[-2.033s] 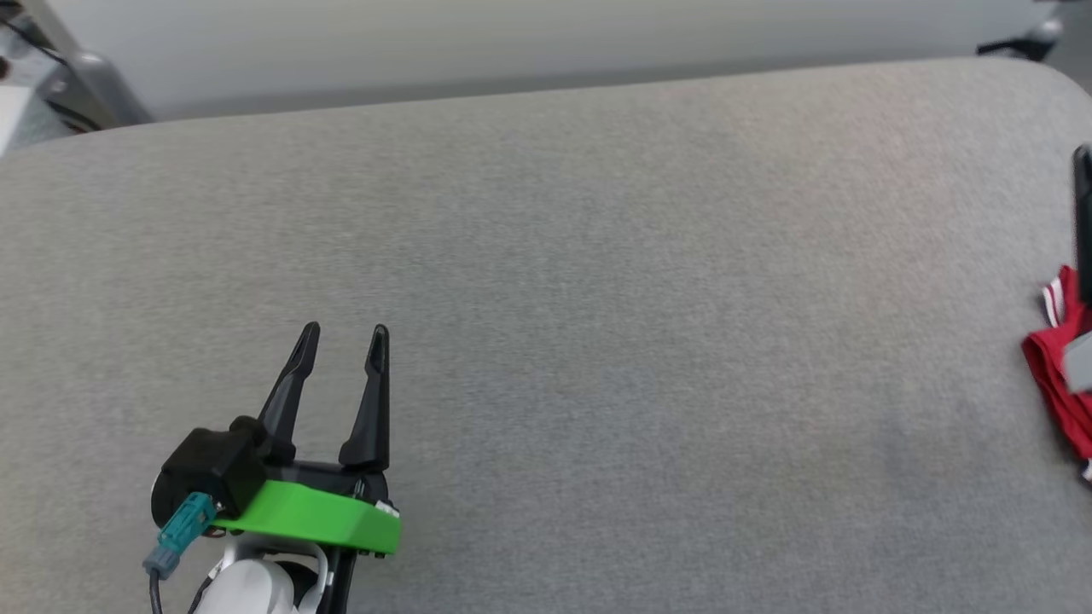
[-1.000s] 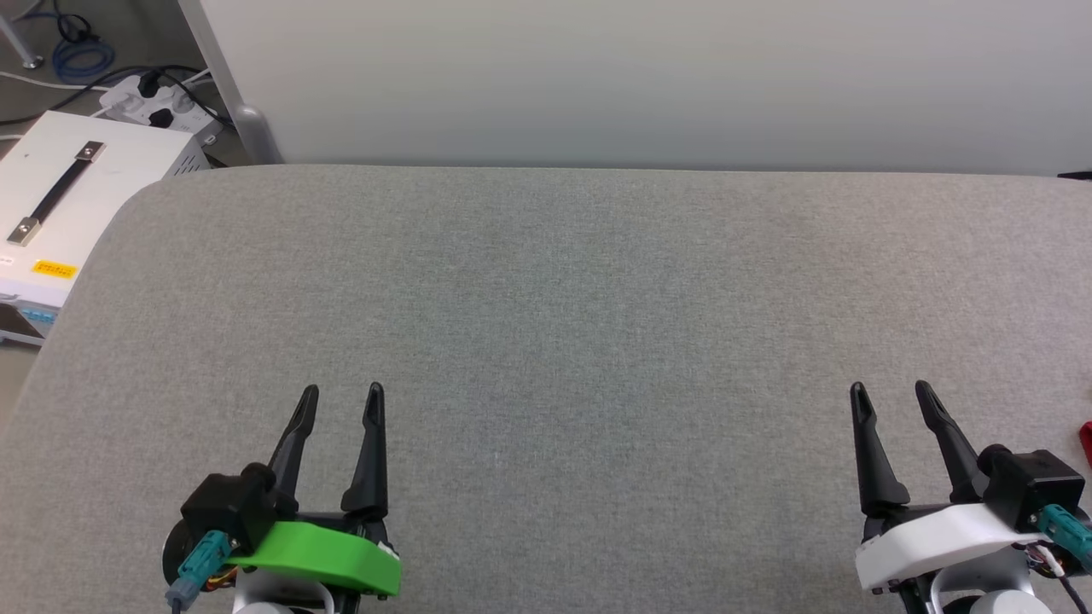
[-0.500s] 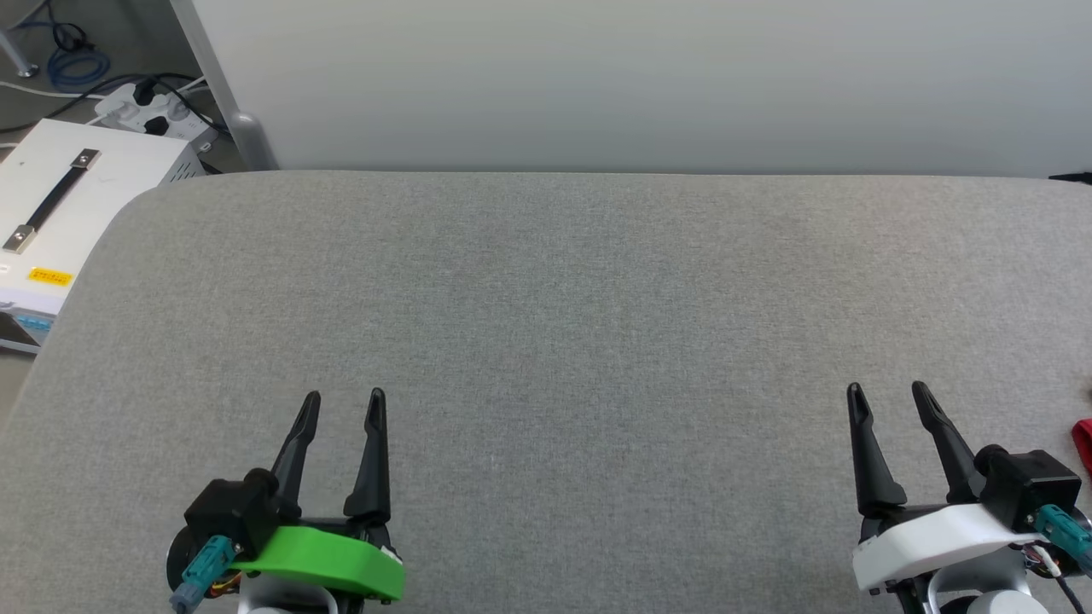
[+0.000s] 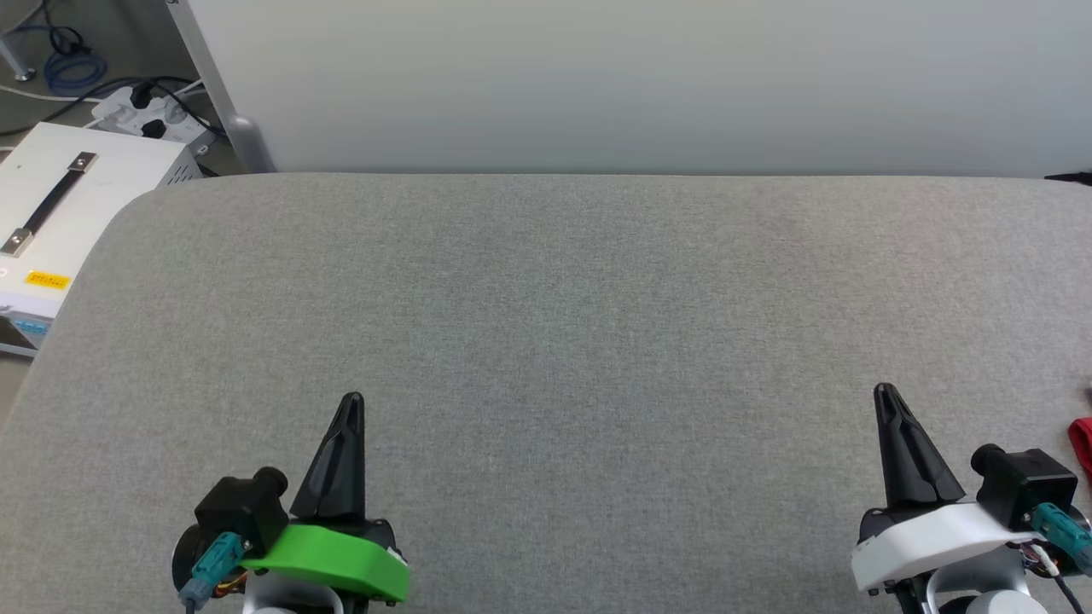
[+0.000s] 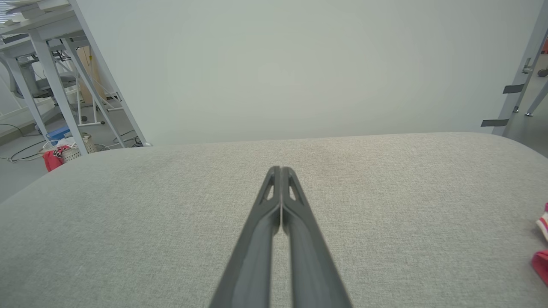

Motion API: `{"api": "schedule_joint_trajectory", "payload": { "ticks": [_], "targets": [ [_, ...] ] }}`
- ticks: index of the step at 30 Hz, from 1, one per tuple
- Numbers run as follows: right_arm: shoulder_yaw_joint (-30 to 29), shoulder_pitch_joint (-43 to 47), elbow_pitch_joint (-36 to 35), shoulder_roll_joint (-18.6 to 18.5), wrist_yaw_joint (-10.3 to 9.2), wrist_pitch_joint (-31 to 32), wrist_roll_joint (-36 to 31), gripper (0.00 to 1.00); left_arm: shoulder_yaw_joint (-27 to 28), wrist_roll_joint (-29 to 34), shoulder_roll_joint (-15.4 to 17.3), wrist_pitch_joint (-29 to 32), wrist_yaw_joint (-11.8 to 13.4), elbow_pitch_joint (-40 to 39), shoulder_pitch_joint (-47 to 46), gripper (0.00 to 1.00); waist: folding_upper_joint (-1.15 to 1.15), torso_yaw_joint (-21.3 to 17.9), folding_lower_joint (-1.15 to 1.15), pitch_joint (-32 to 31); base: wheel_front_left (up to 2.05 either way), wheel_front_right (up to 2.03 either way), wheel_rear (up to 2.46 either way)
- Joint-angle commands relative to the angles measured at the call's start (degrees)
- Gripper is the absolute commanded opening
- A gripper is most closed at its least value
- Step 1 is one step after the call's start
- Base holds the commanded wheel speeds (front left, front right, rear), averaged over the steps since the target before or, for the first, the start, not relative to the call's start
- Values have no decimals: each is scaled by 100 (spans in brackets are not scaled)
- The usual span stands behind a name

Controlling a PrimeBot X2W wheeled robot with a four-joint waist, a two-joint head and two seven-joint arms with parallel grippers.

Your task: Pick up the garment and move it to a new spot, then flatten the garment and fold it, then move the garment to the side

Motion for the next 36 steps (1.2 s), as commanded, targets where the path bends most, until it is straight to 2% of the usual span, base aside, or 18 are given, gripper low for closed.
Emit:
{"api": "schedule_joint_trajectory", "payload": {
  "ticks": [1,36],
  "targets": [
    [1,-14,-12,1,0,30,-73,0,23,86,-8,31,39,-35,-9,0,0,-2,0,-2,0,0,0],
    [15,-62,-63,5,-2,318,-425,0,109,561,-36,458,249,-173,-42,0,0,-69,0,-66,0,0,0]
  ]
}}
